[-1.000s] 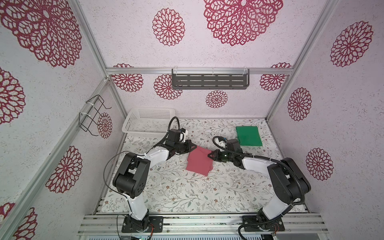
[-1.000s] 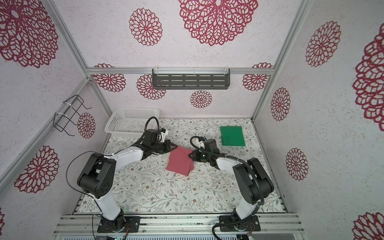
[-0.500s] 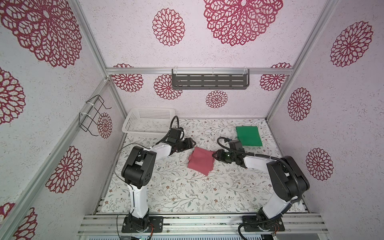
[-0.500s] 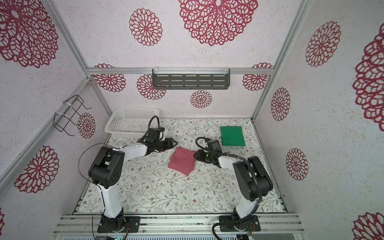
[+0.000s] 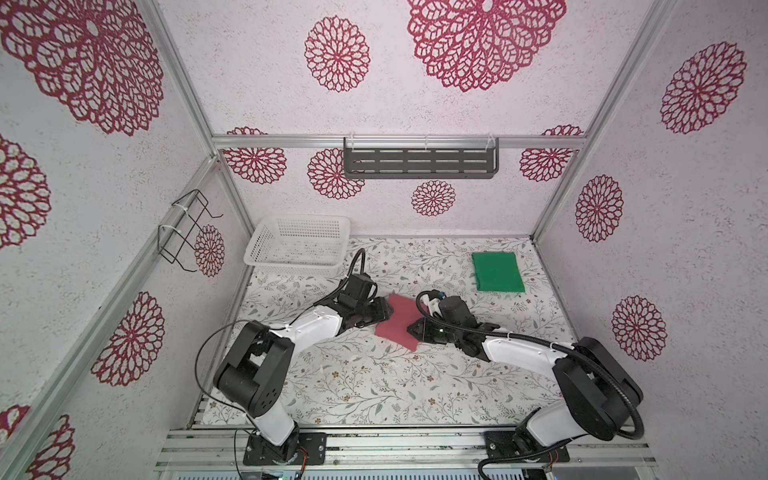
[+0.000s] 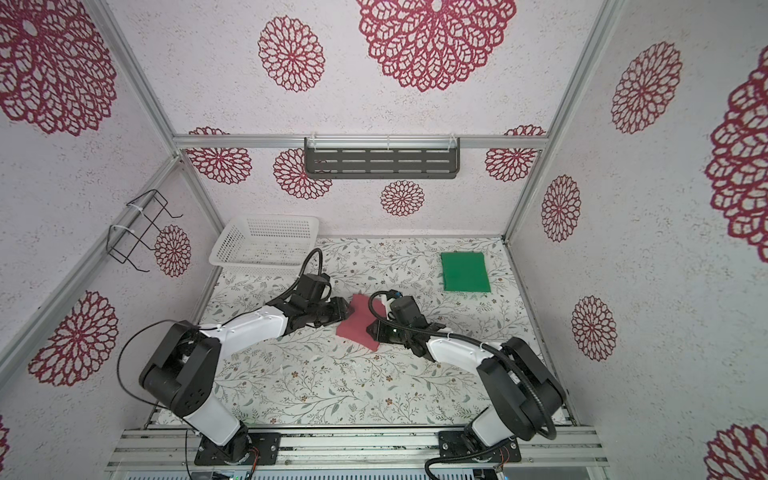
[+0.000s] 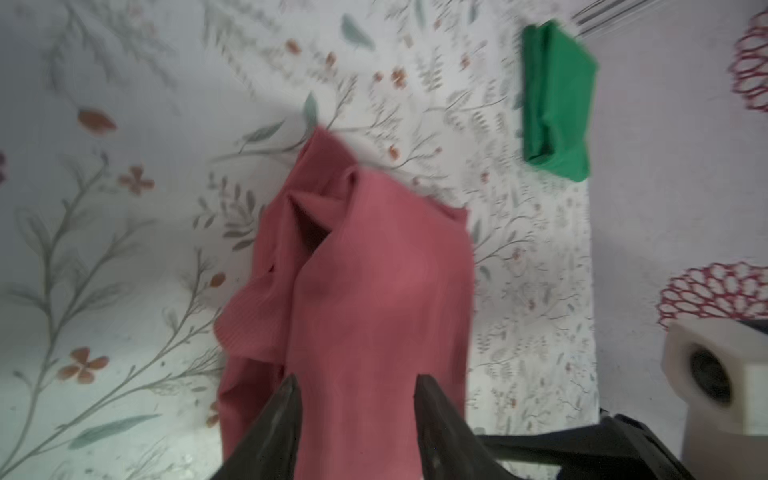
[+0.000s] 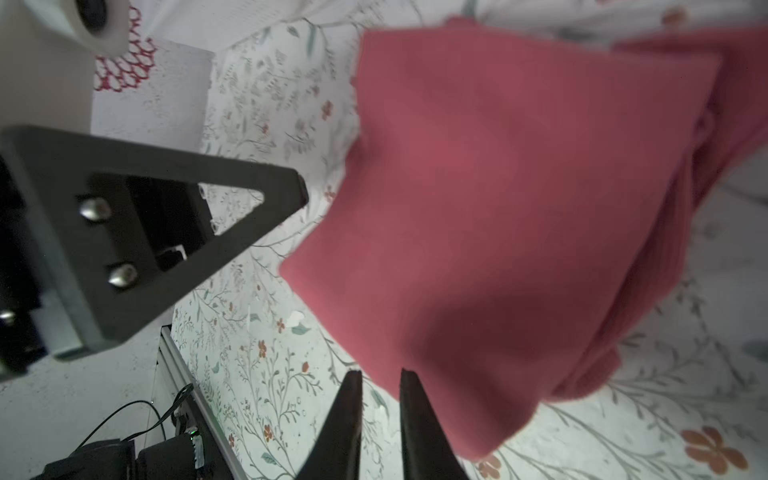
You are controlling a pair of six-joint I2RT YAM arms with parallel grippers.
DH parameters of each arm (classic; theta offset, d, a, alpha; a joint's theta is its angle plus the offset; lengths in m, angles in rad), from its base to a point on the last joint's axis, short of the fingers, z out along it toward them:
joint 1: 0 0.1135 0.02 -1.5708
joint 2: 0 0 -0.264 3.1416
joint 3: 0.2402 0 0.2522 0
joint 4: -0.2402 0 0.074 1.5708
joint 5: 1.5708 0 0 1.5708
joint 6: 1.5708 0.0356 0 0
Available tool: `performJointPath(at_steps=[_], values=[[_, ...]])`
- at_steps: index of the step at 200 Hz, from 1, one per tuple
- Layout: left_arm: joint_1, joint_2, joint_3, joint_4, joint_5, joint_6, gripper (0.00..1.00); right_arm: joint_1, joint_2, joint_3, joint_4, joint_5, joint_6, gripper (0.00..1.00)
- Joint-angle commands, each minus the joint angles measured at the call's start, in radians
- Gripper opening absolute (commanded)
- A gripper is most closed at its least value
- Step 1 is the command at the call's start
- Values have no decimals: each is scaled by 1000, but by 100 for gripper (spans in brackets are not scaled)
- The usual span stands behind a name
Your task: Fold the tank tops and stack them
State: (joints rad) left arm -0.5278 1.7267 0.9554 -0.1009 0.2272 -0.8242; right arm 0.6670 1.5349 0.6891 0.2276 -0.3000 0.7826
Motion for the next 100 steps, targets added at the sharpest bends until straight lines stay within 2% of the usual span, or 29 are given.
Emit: performJointPath(at_steps=[1, 20, 36, 67, 100], values=[[14, 75, 13, 93, -15, -60, 47, -25, 57, -34, 117, 12, 70, 19], [24, 113, 44, 84, -29, -41, 47, -52, 88, -55, 75, 54, 50, 19], [30, 94, 62, 52, -53, -17, 47, -67, 52, -52, -8, 96, 16, 19], [32, -44, 106, -123, -149, 63, 51, -67, -98, 34, -223, 147, -82, 20], [15, -156, 142, -270, -184, 90, 57, -44, -145, 103, -247, 102, -87, 19]])
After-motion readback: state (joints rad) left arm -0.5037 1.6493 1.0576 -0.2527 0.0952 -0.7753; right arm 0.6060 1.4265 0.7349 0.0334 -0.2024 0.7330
